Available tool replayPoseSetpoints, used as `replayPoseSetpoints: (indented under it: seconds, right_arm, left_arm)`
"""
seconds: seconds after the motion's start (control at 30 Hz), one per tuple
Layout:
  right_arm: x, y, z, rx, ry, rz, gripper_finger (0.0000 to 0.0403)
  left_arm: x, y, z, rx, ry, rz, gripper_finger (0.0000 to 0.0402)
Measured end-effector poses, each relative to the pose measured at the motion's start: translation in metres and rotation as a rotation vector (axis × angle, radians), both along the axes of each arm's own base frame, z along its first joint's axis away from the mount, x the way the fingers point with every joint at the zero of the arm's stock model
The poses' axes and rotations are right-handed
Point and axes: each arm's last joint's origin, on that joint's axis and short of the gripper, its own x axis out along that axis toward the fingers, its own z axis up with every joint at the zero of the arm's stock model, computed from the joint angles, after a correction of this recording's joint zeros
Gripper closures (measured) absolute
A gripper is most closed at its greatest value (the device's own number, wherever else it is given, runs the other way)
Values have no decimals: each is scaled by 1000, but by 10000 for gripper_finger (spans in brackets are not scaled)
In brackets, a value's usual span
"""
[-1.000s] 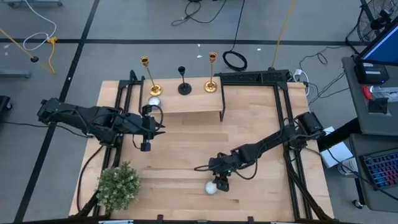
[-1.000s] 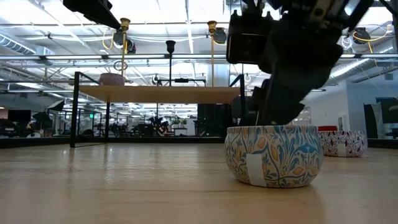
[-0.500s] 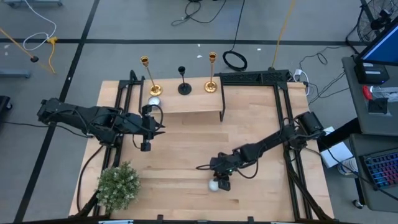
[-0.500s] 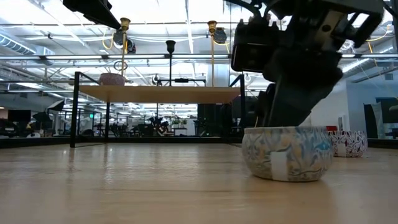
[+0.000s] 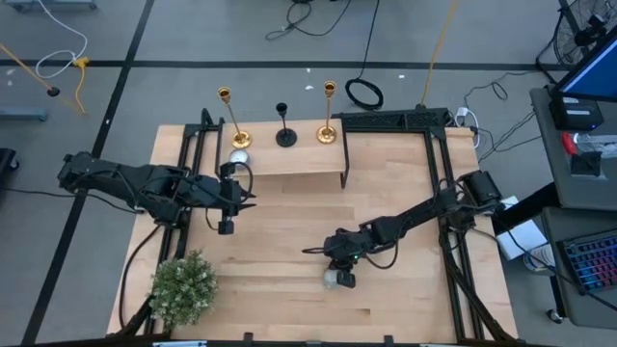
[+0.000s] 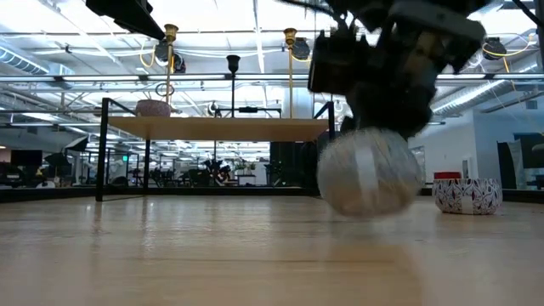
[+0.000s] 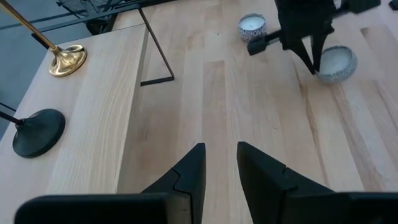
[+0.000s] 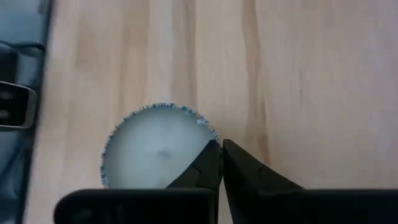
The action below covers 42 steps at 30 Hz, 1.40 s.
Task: Pick & Place candle stick holders
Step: Put the blue candle on the shelf aligned with the other candle
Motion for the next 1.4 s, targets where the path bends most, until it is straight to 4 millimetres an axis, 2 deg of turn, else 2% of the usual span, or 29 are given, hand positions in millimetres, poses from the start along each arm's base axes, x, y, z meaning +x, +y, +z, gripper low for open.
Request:
replayPoseSetpoints:
  seconds: [0.1, 0.2, 0.3, 0.4, 0.5, 0.6, 0.7, 0.8, 0.93, 1.03, 1.2, 1.4]
  right_arm:
    - [1, -8, 17, -35, -65, -1, 399]
    - [5, -16, 46, -141, -163, -10, 400]
    - [9, -26, 82, -355, -265, -19, 400]
    - [22, -40, 113, -604, -367, -60, 401]
    - [33, -60, 137, -810, -412, -85, 402]
    - [50, -85, 152, -909, -449, -103, 402]
    - [58, -114, 153, -961, -408, -145, 402]
    - [72, -144, 149, -962, -465, -277, 402]
    - [87, -173, 135, -975, -517, -379, 402]
    - [91, -185, 118, -967, -475, -398, 402]
    - [95, -200, 107, -937, -461, -457, 403]
    - [98, -205, 98, -936, -443, -459, 396]
  left_arm:
    - [0, 0, 0, 0, 0, 0, 304]
    - [0, 0, 0, 0, 0, 0, 304]
    - [1, 0, 1, -2, -10, 0, 304]
    - [2, 0, 2, -6, -29, 0, 304]
    - [2, 0, 3, -7, -36, 1, 304]
    - [1, 0, 3, 4, -39, 15, 304]
    - [1, 1, 3, 13, -40, 27, 304]
    - [1, 1, 3, 16, -39, 26, 304]
    - [1, 1, 3, 13, -39, 28, 304]
    - [1, 1, 2, 11, -29, 31, 304]
    - [-1, 1, 1, 20, -8, 27, 304]
    - [-1, 1, 1, 17, -6, 29, 304]
